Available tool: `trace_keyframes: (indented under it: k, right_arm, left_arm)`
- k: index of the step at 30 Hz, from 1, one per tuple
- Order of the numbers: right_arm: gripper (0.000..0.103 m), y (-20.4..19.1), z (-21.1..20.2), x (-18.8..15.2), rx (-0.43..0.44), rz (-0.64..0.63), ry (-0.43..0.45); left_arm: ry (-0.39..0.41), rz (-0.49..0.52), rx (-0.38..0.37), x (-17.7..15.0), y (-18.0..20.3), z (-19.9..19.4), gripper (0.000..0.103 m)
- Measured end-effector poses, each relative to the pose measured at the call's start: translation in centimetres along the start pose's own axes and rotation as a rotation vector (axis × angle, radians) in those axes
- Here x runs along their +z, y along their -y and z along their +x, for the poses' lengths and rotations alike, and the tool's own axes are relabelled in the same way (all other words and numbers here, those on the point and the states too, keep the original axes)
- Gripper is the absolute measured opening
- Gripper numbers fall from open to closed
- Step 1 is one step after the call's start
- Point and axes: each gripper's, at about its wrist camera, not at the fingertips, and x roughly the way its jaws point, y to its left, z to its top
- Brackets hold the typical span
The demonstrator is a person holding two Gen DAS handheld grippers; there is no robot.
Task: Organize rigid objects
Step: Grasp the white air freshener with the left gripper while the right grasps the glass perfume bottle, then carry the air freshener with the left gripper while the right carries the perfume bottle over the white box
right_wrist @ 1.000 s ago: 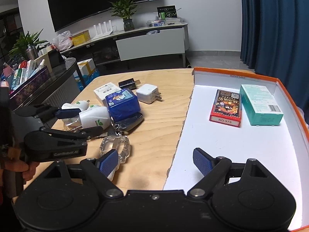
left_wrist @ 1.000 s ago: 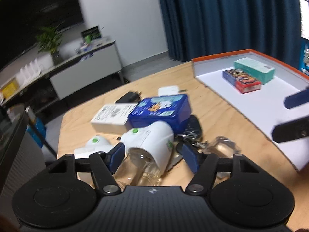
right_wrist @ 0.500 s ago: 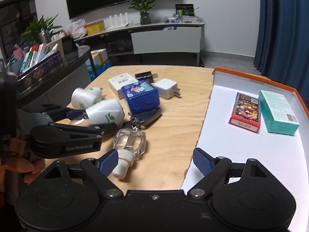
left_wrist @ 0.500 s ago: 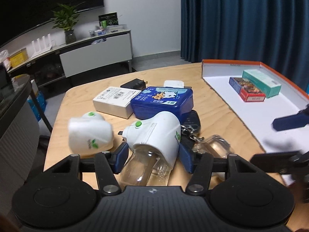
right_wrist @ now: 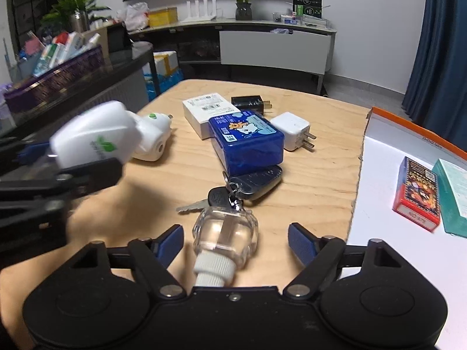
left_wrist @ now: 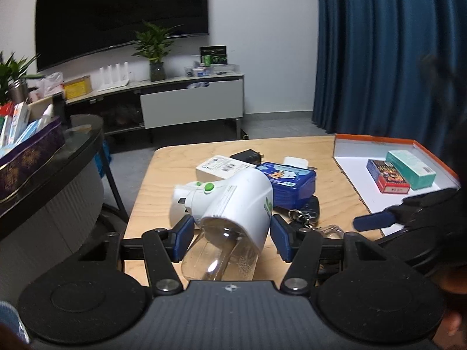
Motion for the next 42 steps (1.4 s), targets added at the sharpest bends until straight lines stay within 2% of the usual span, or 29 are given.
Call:
trace_keyframes:
  k: [1,2,3,8,15,25,29,34,38,42]
  right_arm:
    - [0.080,-0.1,0.5,0.0,-0.014,-0.003,-0.013]
    - [0.065,-0.1,0.8,0.0,-0.013,0.007,-0.012]
    - [0.062,0.1,0.6,-0.1,-0.003,0.024,-0.004]
    - [0.062,0.6,-1.5,-0.5,-0.022,0.035,0.044]
    - [0.062,3.8,-6.5,-0.6,-0.059,0.107,0.151]
    - [0.062,9.4,-13.4,-1.6,-0.210,0.189,0.285]
    - [0.062,11.8,-15.2,-2.3,-0.251,0.236,0.302]
    - [0.062,13.8,-17.1,-3.2,-0.300,0.281,0.321]
    - [0.062,14.5,-18.0,-4.0,-0.332,0.282,0.339]
    - [0.062,15.4,-18.1,-5.0,-0.322,0.306,0.332]
  left_arm:
    - [-0.002,-0.006,0.005,0.0,-0.1,0.0,0.058]
    - [-0.004,-0.011,0.009,0.0,-0.1,0.0,0.058]
    - [-0.005,-0.015,0.009,-0.1,-0.1,0.0,0.057]
    - [0.000,-0.025,0.002,-0.1,0.3,-0.6,0.057]
    - [0.008,-0.038,-0.036,0.4,1.9,-1.6,0.057]
    - [0.072,0.006,-0.125,2.9,8.1,-3.6,0.057]
    - [0.083,0.032,-0.165,4.0,10.9,-3.6,0.058]
    - [0.063,0.009,-0.215,5.2,13.2,-3.1,0.058]
    - [0.043,0.000,-0.206,5.2,14.6,-3.2,0.058]
    - [-0.003,-0.014,-0.177,4.6,15.3,-3.0,0.058]
